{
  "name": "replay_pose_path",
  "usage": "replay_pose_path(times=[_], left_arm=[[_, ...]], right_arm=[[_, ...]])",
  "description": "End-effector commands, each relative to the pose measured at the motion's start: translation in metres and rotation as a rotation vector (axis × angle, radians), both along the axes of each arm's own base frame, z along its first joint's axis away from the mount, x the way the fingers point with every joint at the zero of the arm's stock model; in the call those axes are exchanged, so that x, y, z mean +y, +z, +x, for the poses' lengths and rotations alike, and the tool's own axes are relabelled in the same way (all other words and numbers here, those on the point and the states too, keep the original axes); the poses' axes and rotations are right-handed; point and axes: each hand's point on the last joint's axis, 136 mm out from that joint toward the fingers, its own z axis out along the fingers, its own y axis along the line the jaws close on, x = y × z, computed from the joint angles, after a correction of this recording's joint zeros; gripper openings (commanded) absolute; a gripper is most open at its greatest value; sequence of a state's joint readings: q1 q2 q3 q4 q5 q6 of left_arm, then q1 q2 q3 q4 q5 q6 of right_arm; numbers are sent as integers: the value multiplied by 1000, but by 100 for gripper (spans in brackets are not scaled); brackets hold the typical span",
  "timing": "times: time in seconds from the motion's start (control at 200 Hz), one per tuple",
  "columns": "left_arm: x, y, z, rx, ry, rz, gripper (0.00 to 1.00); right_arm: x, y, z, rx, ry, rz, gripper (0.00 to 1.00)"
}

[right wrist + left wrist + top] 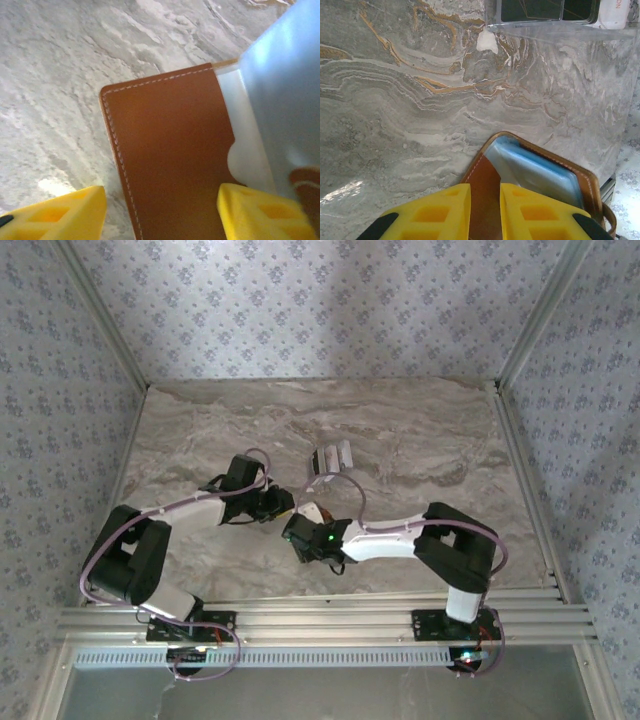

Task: Put the credit cards into the card holder
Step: Open the card holder at the center of the table.

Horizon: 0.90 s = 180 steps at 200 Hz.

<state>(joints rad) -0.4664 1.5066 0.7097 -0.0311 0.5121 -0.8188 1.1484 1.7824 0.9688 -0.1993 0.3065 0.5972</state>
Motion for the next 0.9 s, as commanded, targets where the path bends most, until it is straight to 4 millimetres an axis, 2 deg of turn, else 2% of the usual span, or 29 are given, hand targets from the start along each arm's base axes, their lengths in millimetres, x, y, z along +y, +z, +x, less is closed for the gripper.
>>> replay_pose_path(times=[0.0,0.165,0.37,0.515,0.665,0.894], left_arm=[[-4,3,1,-3,-34,-10,22],[-9,-2,1,15,-50,-17,21],[-26,-15,-5,41,-98,-12,11],[-33,-32,-13,77,-117,15,6],[-29,-53,-22,112,-121,73,5],[-12,-81,-41,159,-143,170,4]], right_arm=[[8,-23,-22,165,59,100,66],[6,-27,-23,234,66,201,69],[3,-30,-22,265,58,248,69],[2,-29,-21,269,58,258,68],[1,-22,-20,261,59,278,66],[-4,3,-9,222,64,304,67]])
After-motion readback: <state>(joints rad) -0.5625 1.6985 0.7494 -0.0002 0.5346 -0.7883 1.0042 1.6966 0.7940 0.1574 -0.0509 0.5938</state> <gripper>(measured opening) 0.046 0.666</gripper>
